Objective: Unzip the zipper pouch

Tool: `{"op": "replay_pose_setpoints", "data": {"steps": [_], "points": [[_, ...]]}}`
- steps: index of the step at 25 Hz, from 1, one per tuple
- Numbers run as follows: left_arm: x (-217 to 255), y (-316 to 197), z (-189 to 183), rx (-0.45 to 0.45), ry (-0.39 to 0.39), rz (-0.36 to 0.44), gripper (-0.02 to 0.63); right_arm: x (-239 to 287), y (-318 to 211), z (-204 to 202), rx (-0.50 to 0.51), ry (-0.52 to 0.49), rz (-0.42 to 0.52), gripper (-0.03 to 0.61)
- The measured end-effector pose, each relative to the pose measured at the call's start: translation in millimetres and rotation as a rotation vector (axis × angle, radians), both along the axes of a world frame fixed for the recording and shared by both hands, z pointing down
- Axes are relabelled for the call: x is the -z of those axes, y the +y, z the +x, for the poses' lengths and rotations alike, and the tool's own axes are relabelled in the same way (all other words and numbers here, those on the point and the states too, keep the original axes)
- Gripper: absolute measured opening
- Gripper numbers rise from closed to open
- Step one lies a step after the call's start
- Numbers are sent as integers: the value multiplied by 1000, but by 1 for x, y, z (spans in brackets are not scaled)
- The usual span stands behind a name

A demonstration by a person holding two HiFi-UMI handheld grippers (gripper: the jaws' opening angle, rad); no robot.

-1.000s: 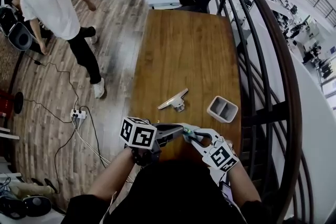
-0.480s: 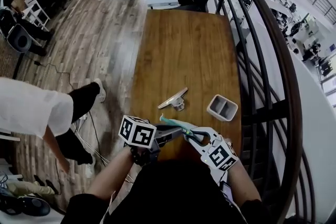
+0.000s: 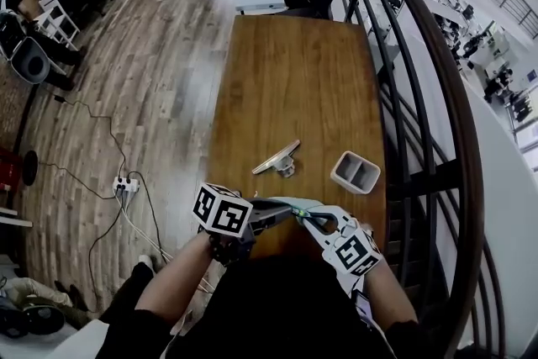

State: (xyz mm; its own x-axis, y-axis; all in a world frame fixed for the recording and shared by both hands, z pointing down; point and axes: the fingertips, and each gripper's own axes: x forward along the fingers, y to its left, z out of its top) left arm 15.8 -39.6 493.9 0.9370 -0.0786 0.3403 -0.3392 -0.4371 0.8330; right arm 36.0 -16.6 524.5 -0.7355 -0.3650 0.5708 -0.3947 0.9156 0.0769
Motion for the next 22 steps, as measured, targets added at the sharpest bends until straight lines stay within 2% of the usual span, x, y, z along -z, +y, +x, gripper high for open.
{"op": "replay_pose_setpoints", "data": {"steps": [4,9,18,22], "points": [[-2,-2,-2,6,-35,26,14,4,-1,3,-35,-45,-4,3],[-2,-5,-8,45,-40,30,14,9,-2,0,-42,-69,-1,2],[-4,-14,-11,57,-134,141,15,18,-3,-3,-16,-69,40,2],[-6,-14,-15,75,-117,121,17,22,-2,-5,-11,-77,52,2]]}}
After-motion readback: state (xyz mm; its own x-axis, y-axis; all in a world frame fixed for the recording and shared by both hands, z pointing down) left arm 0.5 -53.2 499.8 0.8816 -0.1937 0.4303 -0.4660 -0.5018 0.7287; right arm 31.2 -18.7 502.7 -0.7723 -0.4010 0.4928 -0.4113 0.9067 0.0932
